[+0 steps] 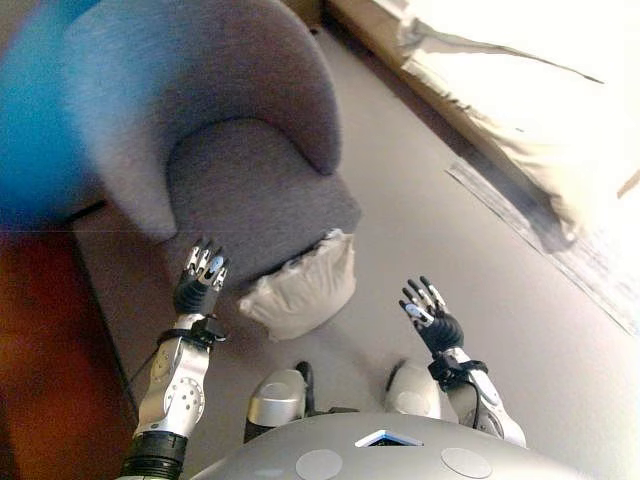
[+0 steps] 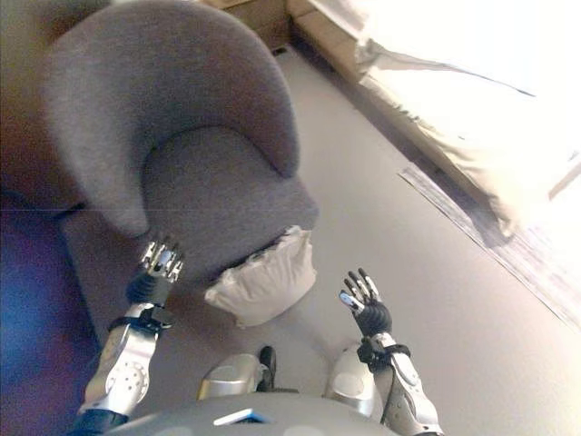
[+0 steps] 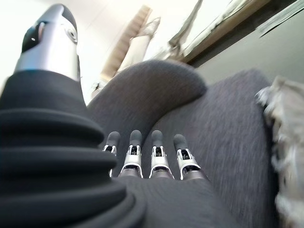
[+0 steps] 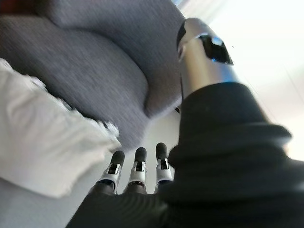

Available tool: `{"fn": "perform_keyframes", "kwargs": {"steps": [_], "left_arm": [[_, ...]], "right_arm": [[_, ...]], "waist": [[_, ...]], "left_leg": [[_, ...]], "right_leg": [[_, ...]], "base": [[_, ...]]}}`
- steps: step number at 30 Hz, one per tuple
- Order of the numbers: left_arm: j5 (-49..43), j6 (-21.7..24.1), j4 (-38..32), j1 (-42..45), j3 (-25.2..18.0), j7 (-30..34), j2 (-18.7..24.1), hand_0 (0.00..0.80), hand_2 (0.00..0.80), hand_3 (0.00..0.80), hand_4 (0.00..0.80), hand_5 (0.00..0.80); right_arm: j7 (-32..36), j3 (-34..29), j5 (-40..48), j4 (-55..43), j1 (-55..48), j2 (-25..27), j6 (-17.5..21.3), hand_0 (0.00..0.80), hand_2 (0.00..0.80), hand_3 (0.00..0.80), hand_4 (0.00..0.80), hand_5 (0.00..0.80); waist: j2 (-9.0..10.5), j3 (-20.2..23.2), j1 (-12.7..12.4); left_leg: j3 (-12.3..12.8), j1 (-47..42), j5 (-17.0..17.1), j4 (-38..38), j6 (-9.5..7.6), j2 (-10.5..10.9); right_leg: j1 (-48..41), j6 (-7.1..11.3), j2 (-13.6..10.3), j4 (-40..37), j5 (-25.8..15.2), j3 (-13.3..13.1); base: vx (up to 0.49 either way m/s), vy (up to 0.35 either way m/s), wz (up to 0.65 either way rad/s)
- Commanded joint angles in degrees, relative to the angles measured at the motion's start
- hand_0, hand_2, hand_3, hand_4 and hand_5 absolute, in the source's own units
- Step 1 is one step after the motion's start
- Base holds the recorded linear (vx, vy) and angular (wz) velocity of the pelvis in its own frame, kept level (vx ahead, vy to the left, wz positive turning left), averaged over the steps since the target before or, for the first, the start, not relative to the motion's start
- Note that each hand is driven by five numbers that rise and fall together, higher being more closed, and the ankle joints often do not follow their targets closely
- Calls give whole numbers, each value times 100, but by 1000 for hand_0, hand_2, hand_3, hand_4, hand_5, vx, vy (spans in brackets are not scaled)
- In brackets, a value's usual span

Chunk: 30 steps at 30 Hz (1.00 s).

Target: Pick up the cushion and take it to the sofa

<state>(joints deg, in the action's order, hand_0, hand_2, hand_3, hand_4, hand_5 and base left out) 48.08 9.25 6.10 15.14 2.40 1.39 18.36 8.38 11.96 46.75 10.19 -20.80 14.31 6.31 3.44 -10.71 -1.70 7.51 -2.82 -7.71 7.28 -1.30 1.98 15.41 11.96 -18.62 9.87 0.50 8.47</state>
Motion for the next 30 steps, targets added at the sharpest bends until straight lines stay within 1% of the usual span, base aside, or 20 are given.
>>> {"fn": "perform_keyframes", "kwargs": {"steps": [1,2,4,6,8,10,11,12,13,15,17,18,19,21,22,23,24,26,27,30], "left_arm": [[56,234,-604,48,-41,-17,294,0,0,0,0,0],[85,212,-548,19,-61,-9,279,0,0,0,0,0],[52,178,-500,1,-97,16,245,0,0,0,0,0],[-31,184,-511,30,-142,-41,189,0,0,0,0,0],[20,169,-514,60,-191,-89,193,0,0,0,0,0],[105,155,-455,59,-248,-119,185,0,0,0,0,0],[162,171,-471,65,-278,-148,181,0,0,0,0,0],[253,197,-495,87,-312,-175,138,0,0,0,0,0],[330,201,-501,102,-329,-173,95,0,0,0,0,0],[468,153,-532,127,-287,-166,-6,0,0,0,0,0],[478,186,-471,109,-178,-110,-66,0,0,0,0,0],[454,247,-395,92,-115,-75,-92,0,0,0,0,0],[497,267,-362,92,-68,-31,-95,0,0,0,0,0],[554,262,-372,65,-25,-18,-103,0,0,0,0,0],[545,252,-377,60,-6,-3,-110,0,0,0,0,0],[528,208,-388,72,10,5,-112,0,0,0,0,0],[525,207,-389,75,12,10,-109,0,0,0,0,0],[430,208,-379,123,-23,71,-85,0,0,0,0,0],[287,191,-415,179,-50,154,-68,0,0,0,0,0],[24,150,-329,145,-78,526,7,0,0,0,0,0]], "right_arm": [[79,-161,127,-221,82,150,101,0,0,0,0,0],[104,-206,94,-173,77,157,61,0,0,0,0,0],[177,-262,56,-122,69,165,-18,0,0,0,0,0],[312,-258,16,-54,65,193,-70,0,0,0,0,0],[309,-214,-47,-79,97,263,-140,0,0,0,0,0],[188,-114,-50,-207,161,388,-227,0,0,0,0,0],[205,-97,1,-255,187,446,-296,0,0,0,0,0],[216,-95,-72,-260,212,496,-315,0,0,0,0,0],[226,-99,-164,-243,237,526,-304,0,0,0,0,0],[171,-134,-205,-189,318,606,-223,0,0,0,0,0],[150,-159,-204,-127,371,645,-84,0,0,0,0,0],[130,-172,-253,-91,406,642,-39,0,0,0,0,0],[102,-187,-317,-58,409,654,14,0,0,0,0,0],[87,-223,-469,-46,416,666,42,0,0,0,0,0],[80,-233,-451,-50,396,661,59,0,0,0,0,0],[66,-239,-425,-77,341,637,71,0,0,0,0,0],[52,-240,-417,-90,324,627,80,0,0,0,0,0],[18,-225,-368,-172,234,534,61,0,0,0,0,0],[-63,-215,-264,-183,199,479,119,0,0,0,0,0],[-152,-301,-69,-162,119,329,443,0,0,0,0,0]], "waist": [[141,-44,228],[147,19,288],[178,126,312],[217,250,286],[232,316,316],[208,351,328],[213,356,327],[225,360,306],[219,361,294],[221,336,257],[208,267,233],[174,242,225],[71,218,207],[29,182,180],[5,184,156],[-44,182,124],[-45,185,117],[-39,211,34],[-48,194,-26],[-58,147,-57]], "left_leg": [[-652,-81,-634,433,-125,238],[-767,-283,-731,377,-86,183],[-885,-525,-884,341,-14,48],[-892,-649,-899,384,72,-153],[-909,-787,-824,512,149,-368],[-949,-749,-283,852,301,-665],[-934,-662,-34,1124,338,-746],[-869,-529,176,1488,355,-749],[-801,-427,287,1706,367,-749],[-410,23,525,2329,412,-865],[-67,384,518,2527,425,-1024],[135,426,523,2398,447,-1104],[311,346,484,2130,557,-1253],[664,281,650,1617,562,-1322],[799,244,596,1318,555,-1319],[804,151,403,1061,597,-1294],[814,137,380,975,587,-1267],[840,55,160,321,477,-994],[820,24,194,-21,439,-860],[1073,-7,279,-332,325,-703]], "right_leg": [[-82,-11,160,-1136,-1371,-302],[-69,-2,167,-1195,-1429,-407],[-86,16,126,-1114,-1404,-417],[-195,37,181,-1064,-1276,-319],[-84,28,276,-731,-1198,-335],[-87,-79,430,-322,-974,-324],[-161,-173,512,-250,-842,-262],[-294,-307,594,-234,-706,-136],[-367,-385,635,-230,-635,-43],[-586,-602,674,-214,-443,260],[-764,-718,662,-164,-281,497],[-862,-747,654,-126,-189,627],[-1005,-711,694,-47,-13,763],[-1131,-747,641,-8,59,1004],[-1204,-721,613,39,124,1127],[-1297,-631,609,141,268,1181],[-1310,-615,595,154,276,1205],[-1308,-468,489,285,256,1340],[-1260,-399,434,410,180,1421],[-1151,-335,180,843,37,1686]], "base": [[541,-167,33],[526,-195,53],[486,-232,64],[463,-349,58],[440,-378,33],[354,-339,1],[322,-331,-4],[284,-293,3],[252,-273,4],[197,-246,11],[154,-158,37],[188,-40,53],[126,-6,56],[91,30,54],[170,57,61],[133,47,50],[173,83,86],[128,100,106],[89,106,88],[27,130,71]]}}
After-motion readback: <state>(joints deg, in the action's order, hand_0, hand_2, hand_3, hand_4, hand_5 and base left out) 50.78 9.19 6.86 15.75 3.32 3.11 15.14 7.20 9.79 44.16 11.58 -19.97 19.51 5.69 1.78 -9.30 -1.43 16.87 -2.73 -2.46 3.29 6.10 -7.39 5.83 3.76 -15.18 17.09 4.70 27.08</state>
